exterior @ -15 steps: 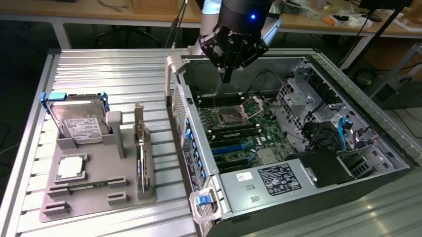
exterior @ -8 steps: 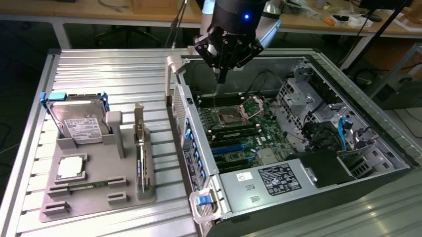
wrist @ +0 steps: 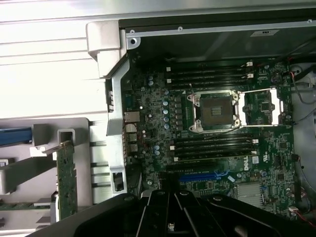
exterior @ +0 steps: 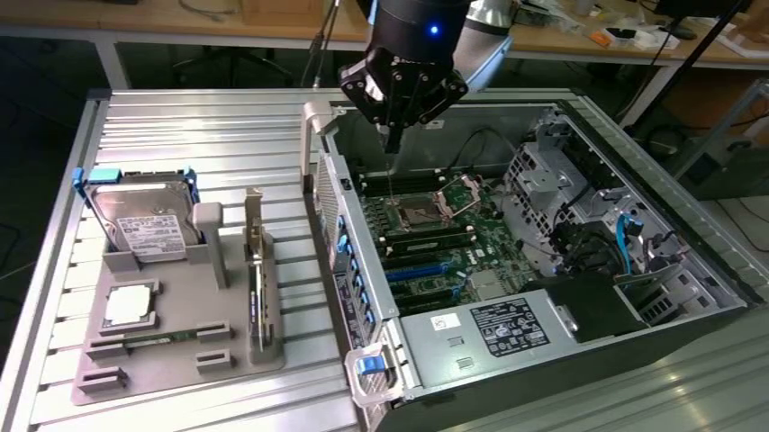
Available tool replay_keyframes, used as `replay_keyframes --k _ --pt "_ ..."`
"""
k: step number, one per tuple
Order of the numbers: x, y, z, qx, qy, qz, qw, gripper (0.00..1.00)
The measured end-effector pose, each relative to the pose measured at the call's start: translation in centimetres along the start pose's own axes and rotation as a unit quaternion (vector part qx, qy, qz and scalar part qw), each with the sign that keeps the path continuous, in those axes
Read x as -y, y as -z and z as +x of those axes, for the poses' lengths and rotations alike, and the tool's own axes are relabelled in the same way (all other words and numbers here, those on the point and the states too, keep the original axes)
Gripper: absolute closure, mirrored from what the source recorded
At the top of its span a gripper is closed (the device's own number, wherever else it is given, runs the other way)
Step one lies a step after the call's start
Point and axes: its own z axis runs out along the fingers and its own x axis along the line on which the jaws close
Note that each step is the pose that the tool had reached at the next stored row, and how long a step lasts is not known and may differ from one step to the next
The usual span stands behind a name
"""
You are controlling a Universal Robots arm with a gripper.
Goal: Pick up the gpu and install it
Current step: 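Reach for the gpu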
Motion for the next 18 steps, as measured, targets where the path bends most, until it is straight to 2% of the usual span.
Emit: replay_keyframes --k 18 --pt "0.10 0.03 1.3 0.0000 0.000 0.0000 1.0000 0.89"
